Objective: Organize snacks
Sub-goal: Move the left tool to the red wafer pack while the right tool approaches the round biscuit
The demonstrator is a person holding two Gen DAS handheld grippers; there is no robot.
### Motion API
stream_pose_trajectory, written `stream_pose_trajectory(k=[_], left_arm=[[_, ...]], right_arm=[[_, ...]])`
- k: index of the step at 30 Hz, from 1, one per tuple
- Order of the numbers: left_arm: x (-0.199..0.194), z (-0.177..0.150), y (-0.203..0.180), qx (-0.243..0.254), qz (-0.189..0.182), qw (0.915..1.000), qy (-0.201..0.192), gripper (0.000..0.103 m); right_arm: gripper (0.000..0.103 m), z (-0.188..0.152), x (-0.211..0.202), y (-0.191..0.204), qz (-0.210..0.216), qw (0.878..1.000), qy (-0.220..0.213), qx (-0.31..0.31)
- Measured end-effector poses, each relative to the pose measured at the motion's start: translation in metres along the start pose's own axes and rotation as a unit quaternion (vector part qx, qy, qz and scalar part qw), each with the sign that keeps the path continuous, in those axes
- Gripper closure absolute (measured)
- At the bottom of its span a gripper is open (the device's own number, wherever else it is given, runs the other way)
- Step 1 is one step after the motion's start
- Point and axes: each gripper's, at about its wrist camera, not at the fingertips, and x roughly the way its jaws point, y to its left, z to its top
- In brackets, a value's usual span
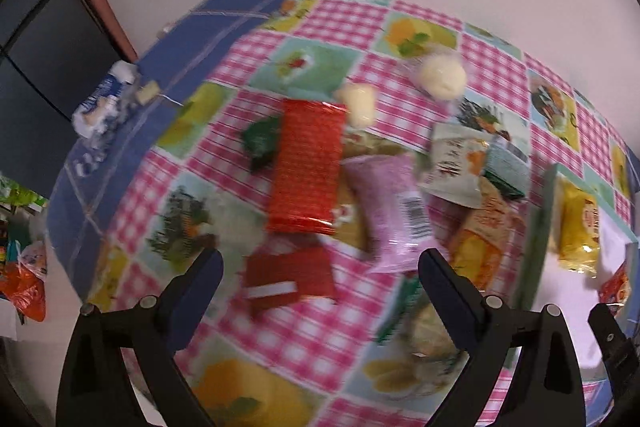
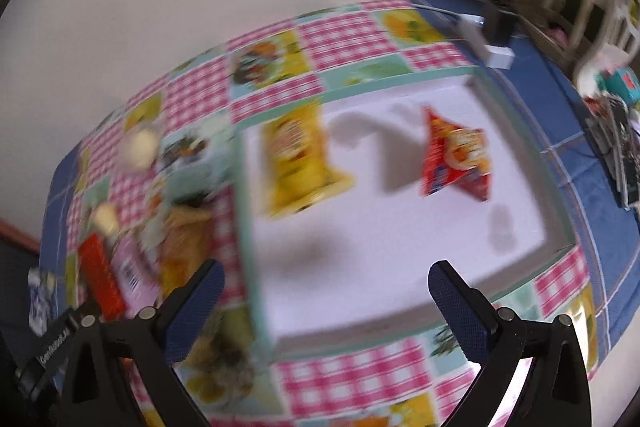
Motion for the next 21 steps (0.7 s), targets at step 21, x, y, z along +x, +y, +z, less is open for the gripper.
stream_pose_trajectory(k=[21], left_arm=[[0.031, 0.0, 0.086, -0.107, -0.005, 0.9932, 0.046, 0.005]], right_arm=[[0.0, -0.047, 0.037, 0.081, 0.084, 0.99, 0.092, -0.072]])
